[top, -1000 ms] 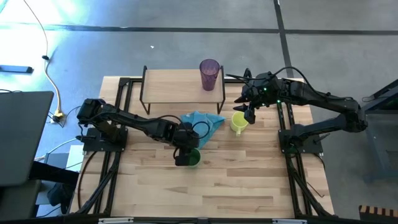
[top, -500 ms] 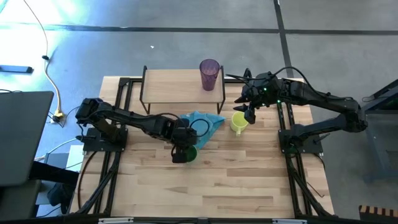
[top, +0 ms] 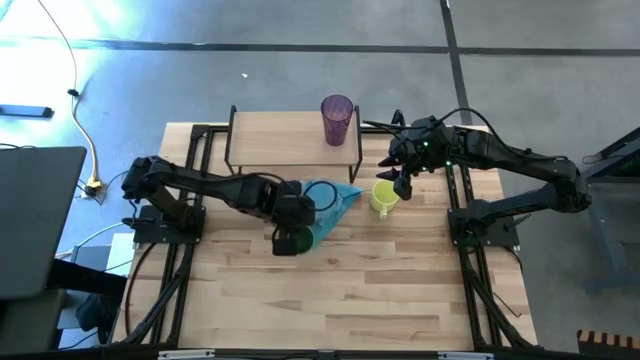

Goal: Stack small to large cups/mugs on shelf
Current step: Put the green cup on the shelf

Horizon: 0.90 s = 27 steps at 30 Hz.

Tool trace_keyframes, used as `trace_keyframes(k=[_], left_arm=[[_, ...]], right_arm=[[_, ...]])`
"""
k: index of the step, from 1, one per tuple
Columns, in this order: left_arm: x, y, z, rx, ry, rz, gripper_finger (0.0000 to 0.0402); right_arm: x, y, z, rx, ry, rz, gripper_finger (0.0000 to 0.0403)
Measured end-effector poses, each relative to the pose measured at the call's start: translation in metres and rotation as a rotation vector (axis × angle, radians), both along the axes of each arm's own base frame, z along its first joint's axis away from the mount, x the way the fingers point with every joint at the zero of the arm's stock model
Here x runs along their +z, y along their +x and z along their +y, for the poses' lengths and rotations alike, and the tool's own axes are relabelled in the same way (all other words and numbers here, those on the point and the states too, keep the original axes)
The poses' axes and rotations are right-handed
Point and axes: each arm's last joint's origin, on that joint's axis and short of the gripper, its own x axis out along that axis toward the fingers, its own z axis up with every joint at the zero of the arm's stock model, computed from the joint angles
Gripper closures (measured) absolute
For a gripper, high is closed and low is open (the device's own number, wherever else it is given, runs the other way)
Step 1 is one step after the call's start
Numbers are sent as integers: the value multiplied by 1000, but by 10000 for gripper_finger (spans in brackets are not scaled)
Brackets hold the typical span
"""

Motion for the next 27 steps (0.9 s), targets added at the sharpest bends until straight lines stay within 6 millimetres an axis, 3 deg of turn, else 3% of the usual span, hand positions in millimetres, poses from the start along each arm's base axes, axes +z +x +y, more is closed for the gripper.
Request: trace_keyframes(k=[18,27], left_arm=[[82,-21,61,89,46,-66,401],[100,-38,111,189,72,-90,401]], right_arm=[[-2,-2,1,2,11,31,253],[-3,-2,1,3,13,36,253]])
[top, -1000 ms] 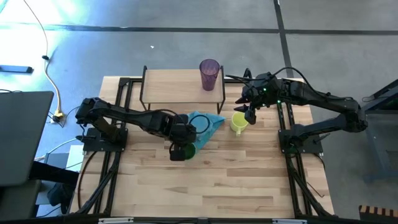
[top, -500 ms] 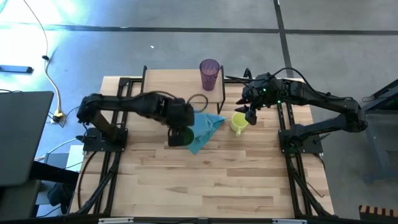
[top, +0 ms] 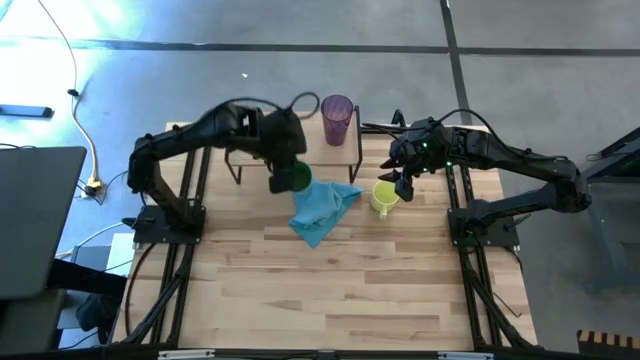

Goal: Stack small to large cups/mugs on shelf
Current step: Put the green cup on the shelf

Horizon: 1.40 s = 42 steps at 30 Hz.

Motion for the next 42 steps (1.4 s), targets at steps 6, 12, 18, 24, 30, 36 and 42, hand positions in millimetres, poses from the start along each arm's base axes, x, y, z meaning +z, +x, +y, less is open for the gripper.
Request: trace_keyframes(k=[6,12,18,24,30,36,42], left_arm=[[1,-14,36,60,-29,-15,401],[3,-30,69,116,-44,-58,401],[7,-41,95,154,-47,-144,401],[8,-51,111,208,-27,-165,401],[5,-58,125,263,-27,-163,401],[1,-58,136,281,-35,-174,401],[-14,-56,151,320,-72,-135,401]], right_arm=[[0,0,0,11,-13,1,253],[0,0,0,16,-18,1,253],[0,0,0,18,-20,1,253],[0,0,0,30,-33,2,253],[2,2,-1,40,-53,-20,253],[1,5,-1,47,-62,-25,253],[-5,12,-4,48,-53,5,253]])
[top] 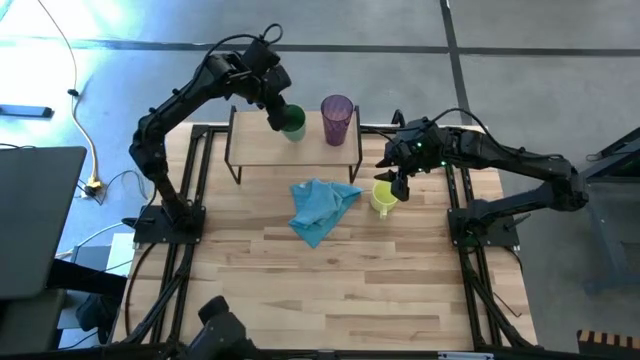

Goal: Stack small to large cups/mugs on shelf
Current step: Put the green cup on the shelf

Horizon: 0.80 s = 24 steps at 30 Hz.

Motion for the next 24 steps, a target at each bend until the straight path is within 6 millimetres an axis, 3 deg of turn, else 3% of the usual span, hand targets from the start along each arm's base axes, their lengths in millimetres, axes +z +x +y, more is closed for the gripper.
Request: trace_keyframes(k=[14,24], left_arm=[[-8,-15,14,65,-48,46,401],[-8,-15,13,61,-56,45,401]], right_arm=[[-8,9,-3,24,-14,38,253],[-8,9,-3,23,-13,39,253]])
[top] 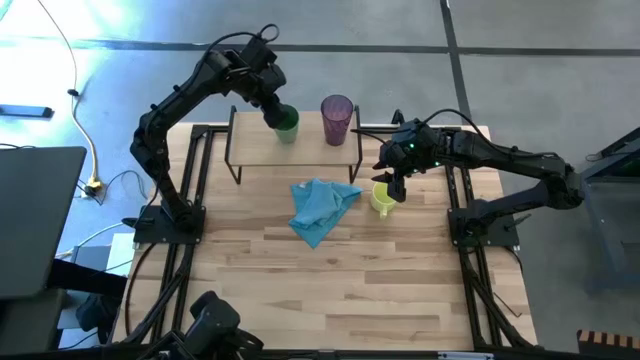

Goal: Stack small to large cups/mugs on shelf
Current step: Put the green cup on the shelf

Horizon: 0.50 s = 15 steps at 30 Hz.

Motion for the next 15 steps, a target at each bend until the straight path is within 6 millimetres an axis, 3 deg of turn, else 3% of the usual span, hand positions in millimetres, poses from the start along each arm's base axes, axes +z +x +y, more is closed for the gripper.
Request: trace_keyframes(k=[15], left_arm=[[0,0,0,3,-18,-20,401]], right_arm=[[-1,-1,0,-13,16,9,253]])
